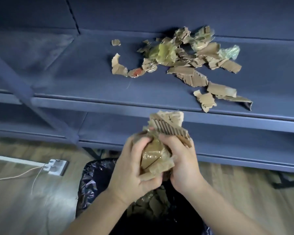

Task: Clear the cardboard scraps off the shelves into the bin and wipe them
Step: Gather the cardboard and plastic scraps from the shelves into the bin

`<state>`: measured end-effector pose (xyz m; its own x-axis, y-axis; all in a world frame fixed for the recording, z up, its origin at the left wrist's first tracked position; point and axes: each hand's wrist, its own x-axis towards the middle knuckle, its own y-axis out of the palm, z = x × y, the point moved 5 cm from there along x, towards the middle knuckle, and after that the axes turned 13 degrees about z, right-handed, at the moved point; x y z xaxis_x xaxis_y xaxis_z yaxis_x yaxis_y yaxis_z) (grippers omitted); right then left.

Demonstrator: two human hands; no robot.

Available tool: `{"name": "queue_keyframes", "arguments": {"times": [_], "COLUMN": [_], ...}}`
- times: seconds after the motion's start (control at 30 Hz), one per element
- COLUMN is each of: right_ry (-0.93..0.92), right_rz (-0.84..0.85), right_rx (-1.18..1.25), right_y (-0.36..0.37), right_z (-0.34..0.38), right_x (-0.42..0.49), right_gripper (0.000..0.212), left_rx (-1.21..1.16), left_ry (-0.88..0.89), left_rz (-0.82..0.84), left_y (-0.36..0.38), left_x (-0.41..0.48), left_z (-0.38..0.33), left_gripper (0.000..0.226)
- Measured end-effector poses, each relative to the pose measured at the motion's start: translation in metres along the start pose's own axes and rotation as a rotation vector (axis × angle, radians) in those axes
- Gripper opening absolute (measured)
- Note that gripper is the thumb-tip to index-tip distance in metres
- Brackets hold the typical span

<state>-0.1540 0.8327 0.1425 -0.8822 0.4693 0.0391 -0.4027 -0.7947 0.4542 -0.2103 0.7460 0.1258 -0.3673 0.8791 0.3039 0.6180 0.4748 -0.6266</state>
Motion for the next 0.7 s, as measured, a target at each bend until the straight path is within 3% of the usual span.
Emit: {"name": "queue_keyframes", "arguments": {"times": [0.3,0.43,0.57,0.7], "right_ry": [0.329,0.406,0.426,0.448], "right_rz": [-0.167,-0.22,-0.236,-0.261], "right_rx": [-0.034,-0.063,-0.035,-0.002], "right_y": [-0.04,-0.054,-0.062,-0.07], "right_z": [-0.115,-0.138,-0.157,-0.174], "right_x": [-0.06,-0.064,-0.067,-0.07], "right_gripper": [0.016,0.04,0.031,0.019], "left_rx": [-0.016,0.002,0.001,-0.021], "left_ry": [-0.392,-0.464,-0.51,-0.541], "left_rz": [0.337,0.371,0.413,0.45], "left_y": [0.084,0.102,0.11,0.117], "left_x": [-0.093,-0.104,-0.109,-0.114], "left_z": [0.064,0.077,0.086,0.096], "left_gripper": [0.059,0.064,0.083,0.086]}}
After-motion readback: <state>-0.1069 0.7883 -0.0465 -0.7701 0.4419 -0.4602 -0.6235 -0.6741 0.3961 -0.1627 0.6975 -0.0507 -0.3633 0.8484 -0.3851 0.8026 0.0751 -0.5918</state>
